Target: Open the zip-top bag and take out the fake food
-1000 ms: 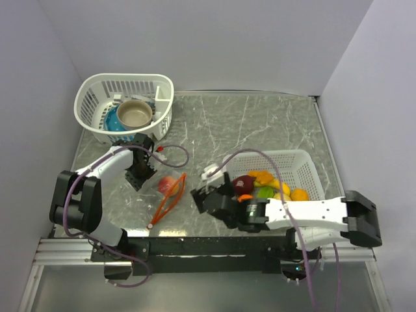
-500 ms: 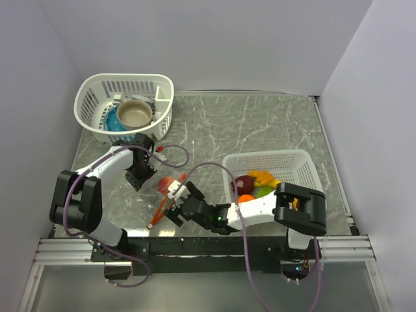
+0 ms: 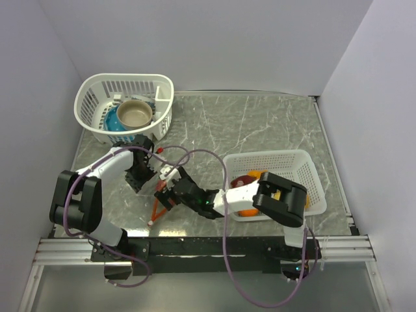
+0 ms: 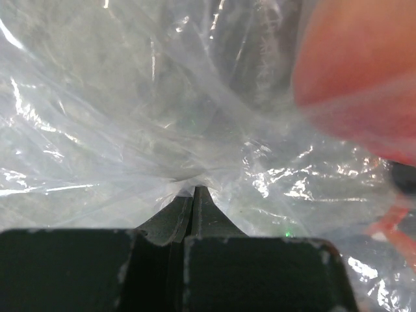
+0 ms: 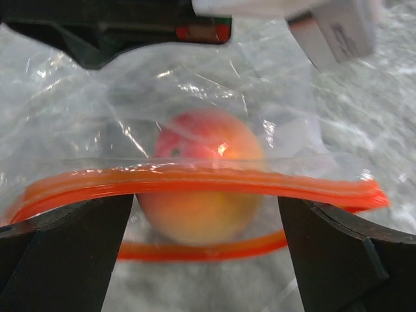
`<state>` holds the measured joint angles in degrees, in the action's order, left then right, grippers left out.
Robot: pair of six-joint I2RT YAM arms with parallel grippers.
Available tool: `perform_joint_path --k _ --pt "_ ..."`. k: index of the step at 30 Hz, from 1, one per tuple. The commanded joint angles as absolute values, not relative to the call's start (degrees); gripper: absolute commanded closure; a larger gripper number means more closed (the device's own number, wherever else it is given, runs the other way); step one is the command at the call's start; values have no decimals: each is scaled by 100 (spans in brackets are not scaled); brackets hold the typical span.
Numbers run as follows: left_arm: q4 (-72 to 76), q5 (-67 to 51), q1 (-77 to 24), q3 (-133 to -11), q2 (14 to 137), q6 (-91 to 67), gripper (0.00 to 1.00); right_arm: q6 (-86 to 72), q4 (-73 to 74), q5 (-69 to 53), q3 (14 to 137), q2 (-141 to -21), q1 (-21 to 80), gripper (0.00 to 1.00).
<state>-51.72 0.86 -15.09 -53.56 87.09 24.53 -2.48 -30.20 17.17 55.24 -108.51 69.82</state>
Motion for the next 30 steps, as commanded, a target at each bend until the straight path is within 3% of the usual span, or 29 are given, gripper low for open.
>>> perform_joint_path --k 1,9,12,13,15,16,25,30 --pt "-5265 -18 -1529 -5326 8508 2549 99 -132 -2997 1565 6055 -11231 6979 0" --pt "-5361 -18 -1529 -5379 8464 2575 99 -316 -2699 1240 6547 -11584 6987 0" --pt "-5396 -18 -1529 -5432 8411 2566 99 -430 -2785 1125 6417 -11584 6987 21" --pt "-5388 -18 -1529 -5414 8394 2575 99 -457 -2821 1125 6346 -11462 6987 35" --pt "-5362 -18 -1529 -5405 8394 2575 99 -518 -2813 1169 6101 -11147 6996 51" --pt "-5327 -18 -1529 -5370 8394 2575 99 -579 -2778 1204 5882 -10997 6996 53" --pt "-4957 282 -1485 -5299 8587 2540 99 -914 -1276 773 4668 -8291 7084 56" --pt "-5298 -236 -1590 -6053 8640 2312 99 -1615 -300 2237 3948 -6352 6900 60"
